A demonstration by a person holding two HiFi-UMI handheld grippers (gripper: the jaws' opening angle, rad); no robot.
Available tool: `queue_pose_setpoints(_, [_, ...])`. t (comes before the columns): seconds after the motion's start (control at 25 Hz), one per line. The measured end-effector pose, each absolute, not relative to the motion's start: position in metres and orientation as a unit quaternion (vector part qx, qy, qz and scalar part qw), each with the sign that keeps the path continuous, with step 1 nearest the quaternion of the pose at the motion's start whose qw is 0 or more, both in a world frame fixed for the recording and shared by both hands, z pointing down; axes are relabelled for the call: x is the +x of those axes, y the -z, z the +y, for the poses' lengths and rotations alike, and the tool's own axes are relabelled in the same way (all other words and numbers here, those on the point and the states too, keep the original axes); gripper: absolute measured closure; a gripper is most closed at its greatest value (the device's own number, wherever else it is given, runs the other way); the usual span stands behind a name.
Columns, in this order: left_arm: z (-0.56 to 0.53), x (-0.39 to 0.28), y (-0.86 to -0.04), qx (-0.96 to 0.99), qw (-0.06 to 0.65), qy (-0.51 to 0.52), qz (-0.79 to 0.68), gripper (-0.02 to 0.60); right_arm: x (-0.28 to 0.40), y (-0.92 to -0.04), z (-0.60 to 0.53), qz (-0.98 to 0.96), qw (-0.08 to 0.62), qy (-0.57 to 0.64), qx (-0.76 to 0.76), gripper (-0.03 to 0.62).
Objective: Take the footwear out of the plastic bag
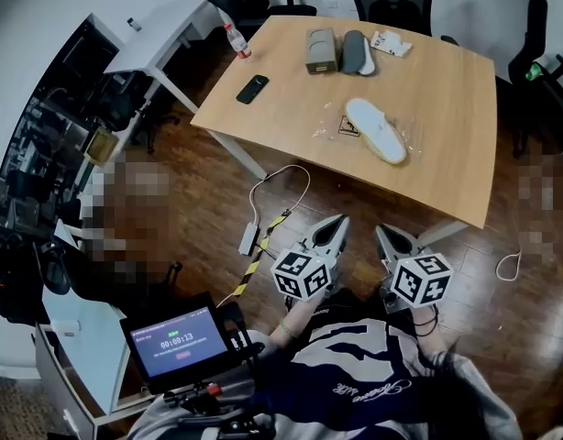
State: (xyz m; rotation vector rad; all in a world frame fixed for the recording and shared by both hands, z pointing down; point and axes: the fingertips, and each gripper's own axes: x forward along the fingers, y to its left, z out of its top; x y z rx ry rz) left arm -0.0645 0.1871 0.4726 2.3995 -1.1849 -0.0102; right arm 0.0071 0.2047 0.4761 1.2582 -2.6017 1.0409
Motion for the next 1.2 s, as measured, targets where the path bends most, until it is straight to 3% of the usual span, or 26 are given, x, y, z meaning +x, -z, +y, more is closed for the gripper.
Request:
queue_pose_setpoints(0.4, [0.221, -0.108, -0.487, 0.88, 0.244, 0.0, -0.407, 0.578, -0.029, -0.483, 0.241, -0.825, 0.027, -0.345, 0.446, 0.605])
queue_pose_setpoints(1.2, [0.225, -0.059, -0.474, 0.888, 0.247, 0.005, -0.387, 0.578, 0.022, -0.473, 0.248, -0.822, 0.044, -0.329, 0.463, 0.605])
